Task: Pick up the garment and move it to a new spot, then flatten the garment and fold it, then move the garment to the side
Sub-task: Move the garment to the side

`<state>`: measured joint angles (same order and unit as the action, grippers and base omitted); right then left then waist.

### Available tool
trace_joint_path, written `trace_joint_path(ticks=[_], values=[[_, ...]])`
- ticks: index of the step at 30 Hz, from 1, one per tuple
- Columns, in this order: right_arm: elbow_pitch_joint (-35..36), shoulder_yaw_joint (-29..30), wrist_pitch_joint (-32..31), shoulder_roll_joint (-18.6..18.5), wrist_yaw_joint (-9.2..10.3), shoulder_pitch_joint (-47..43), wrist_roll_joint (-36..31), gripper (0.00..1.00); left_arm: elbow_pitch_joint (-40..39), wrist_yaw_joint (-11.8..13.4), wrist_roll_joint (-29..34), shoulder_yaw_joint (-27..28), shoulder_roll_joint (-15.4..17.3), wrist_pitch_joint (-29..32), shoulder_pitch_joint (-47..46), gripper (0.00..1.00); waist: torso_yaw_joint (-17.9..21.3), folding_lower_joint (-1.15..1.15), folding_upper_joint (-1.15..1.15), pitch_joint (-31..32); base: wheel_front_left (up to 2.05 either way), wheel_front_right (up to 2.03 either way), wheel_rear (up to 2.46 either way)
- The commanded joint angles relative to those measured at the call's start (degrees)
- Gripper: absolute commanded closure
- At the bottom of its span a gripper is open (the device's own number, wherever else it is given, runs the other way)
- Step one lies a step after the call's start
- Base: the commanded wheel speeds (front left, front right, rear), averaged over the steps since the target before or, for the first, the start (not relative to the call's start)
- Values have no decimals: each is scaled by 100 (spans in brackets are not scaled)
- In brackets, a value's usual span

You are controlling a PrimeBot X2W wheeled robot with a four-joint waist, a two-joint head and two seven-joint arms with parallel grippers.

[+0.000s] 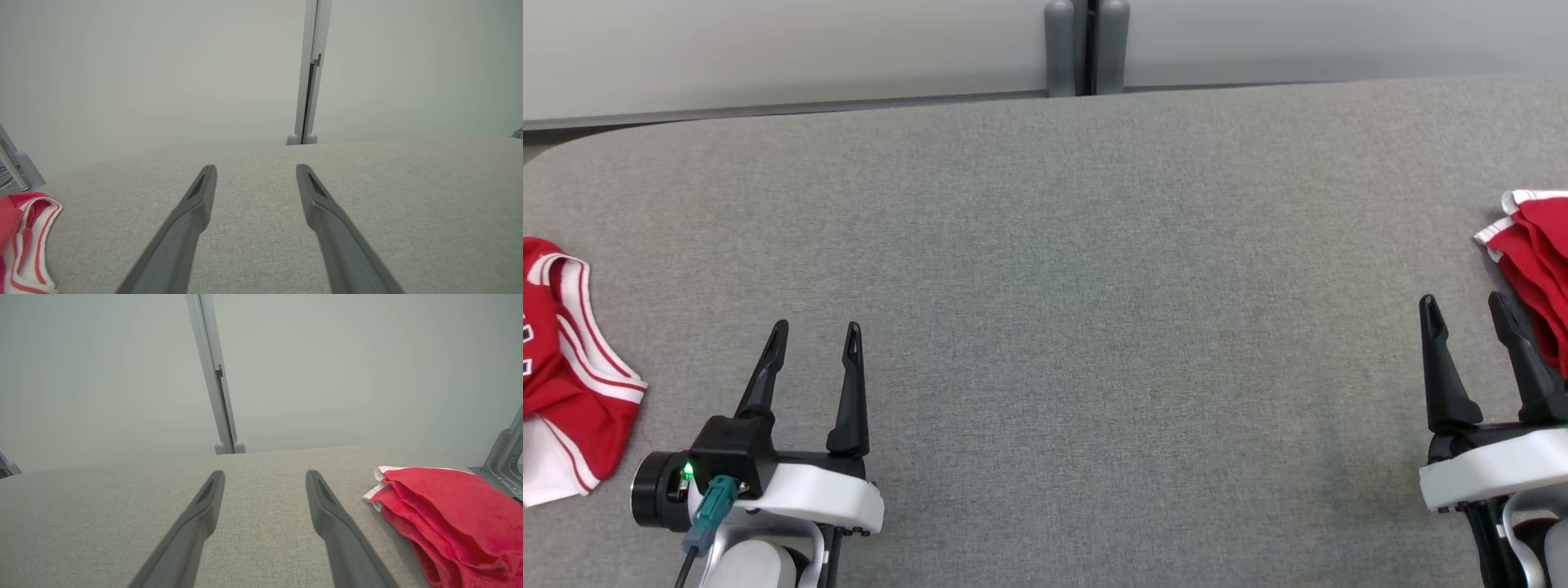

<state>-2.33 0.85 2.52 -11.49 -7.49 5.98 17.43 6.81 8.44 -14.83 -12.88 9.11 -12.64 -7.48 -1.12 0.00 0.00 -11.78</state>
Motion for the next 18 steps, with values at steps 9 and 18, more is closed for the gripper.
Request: trace_joint_path(ticks=[9,18], values=[[549,27,-487,172,0,-653,-204,0,63,-57,-96,-83,109,32,408,0,-167,0,0,630,0,0,0],[835,54,-720,334,0,-1169,-288,0,124,-55,-195,-132,146,104,697,0,-172,0,0,1049,0,0,0]])
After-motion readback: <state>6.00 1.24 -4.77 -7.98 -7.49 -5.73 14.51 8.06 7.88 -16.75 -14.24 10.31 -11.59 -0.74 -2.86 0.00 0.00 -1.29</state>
